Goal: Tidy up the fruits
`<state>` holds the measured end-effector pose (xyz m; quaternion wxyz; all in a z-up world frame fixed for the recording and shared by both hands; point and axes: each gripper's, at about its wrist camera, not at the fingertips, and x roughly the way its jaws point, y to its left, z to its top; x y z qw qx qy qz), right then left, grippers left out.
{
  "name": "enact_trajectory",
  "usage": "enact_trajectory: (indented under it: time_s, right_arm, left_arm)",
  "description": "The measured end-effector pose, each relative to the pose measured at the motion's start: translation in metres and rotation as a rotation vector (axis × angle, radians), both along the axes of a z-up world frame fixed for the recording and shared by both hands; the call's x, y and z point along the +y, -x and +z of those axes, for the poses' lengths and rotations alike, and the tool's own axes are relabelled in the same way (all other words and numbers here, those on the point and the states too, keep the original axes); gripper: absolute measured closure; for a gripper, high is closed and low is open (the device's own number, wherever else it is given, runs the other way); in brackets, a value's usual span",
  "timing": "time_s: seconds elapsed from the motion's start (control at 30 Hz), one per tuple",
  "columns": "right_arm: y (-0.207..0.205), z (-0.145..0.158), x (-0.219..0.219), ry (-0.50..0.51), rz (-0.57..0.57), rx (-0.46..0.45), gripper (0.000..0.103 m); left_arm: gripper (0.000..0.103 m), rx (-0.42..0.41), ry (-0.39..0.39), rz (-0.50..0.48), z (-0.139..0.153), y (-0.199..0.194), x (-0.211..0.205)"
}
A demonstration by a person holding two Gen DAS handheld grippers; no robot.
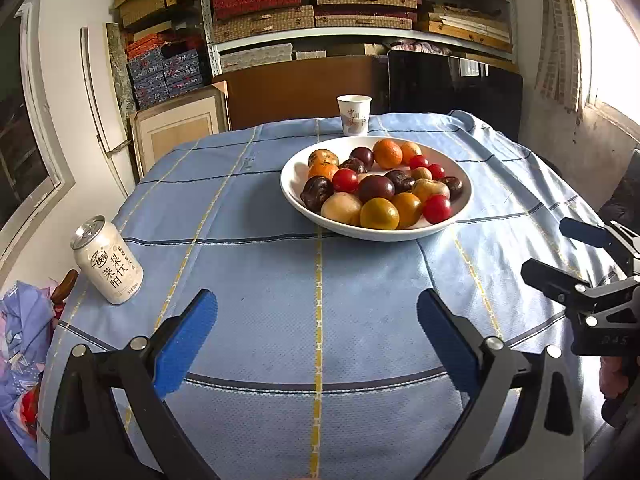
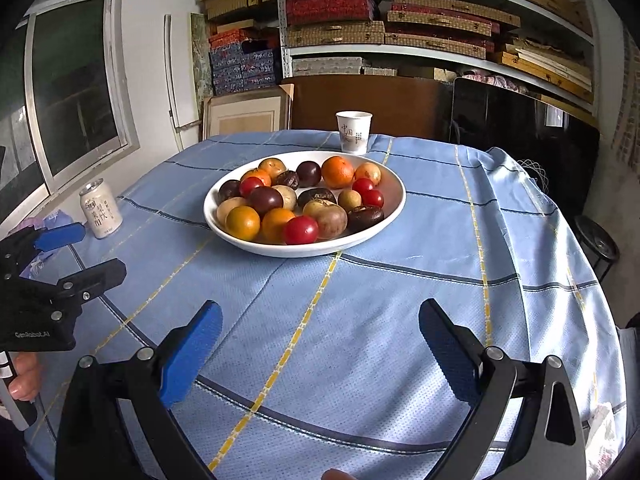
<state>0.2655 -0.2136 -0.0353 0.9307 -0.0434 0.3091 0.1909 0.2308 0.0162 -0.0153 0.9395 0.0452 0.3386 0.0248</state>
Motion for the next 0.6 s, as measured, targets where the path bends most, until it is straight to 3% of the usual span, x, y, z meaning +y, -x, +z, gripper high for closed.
enact_trajectory:
  time_s: [0.6]
  right_arm:
    - [-0.0001,0.0007,-0.0011,-0.004,-0.002,0.002,0.004]
  left_arm:
    - [0.005,-0.011,-0.006,0.018,-0.0005,-0.0009,0.0024]
